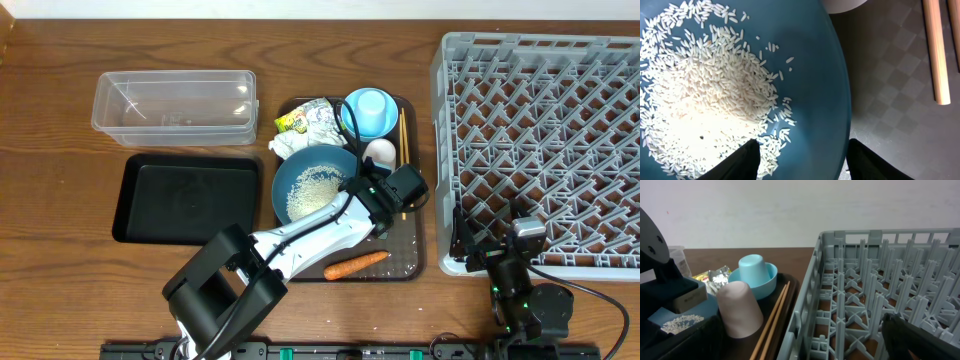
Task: Sort waste into correct bins and load items into the dishwasher rack
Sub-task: 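Grasp the blue bowl rim with the left gripper, then lift the blue bowl and carry it left over the black tray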
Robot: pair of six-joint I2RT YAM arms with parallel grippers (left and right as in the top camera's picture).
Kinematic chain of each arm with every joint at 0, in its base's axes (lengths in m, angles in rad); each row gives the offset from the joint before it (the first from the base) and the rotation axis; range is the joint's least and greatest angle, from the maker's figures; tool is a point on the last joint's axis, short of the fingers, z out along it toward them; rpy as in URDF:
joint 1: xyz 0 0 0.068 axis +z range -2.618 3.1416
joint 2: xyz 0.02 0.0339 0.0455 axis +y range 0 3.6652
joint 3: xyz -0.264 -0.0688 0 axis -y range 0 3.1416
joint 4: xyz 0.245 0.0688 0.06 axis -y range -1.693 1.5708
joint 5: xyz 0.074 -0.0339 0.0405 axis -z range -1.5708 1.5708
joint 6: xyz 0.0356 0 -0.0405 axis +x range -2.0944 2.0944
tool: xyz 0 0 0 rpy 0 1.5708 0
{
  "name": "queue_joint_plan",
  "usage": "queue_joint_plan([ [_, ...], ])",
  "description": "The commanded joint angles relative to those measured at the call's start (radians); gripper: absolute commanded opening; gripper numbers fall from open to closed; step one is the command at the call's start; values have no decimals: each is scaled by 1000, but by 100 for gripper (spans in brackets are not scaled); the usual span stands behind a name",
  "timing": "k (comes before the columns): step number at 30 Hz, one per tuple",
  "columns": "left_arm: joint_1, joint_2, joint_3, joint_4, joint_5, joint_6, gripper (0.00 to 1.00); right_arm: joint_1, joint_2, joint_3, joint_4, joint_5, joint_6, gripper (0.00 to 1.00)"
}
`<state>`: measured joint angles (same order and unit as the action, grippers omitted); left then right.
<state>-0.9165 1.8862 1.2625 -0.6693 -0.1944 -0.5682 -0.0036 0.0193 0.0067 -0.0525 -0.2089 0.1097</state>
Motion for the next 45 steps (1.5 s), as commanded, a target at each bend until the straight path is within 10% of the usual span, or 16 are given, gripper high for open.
queue_joint_plan([
  [1, 5, 5, -16, -2, -8, -18, 57, -6, -1, -1, -4, 2, -6, 99],
  [17, 5, 5, -68, 6, 10, -17, 43, -6, -1, -1, -4, 2, -6, 99],
  [27, 5, -3, -43, 19, 10, -12, 12, -6, -1, -1, -4, 2, -6, 99],
  [45, 23, -203, -27, -38, -43, 32, 6, -6, -1, -1, -4, 2, -6, 99],
])
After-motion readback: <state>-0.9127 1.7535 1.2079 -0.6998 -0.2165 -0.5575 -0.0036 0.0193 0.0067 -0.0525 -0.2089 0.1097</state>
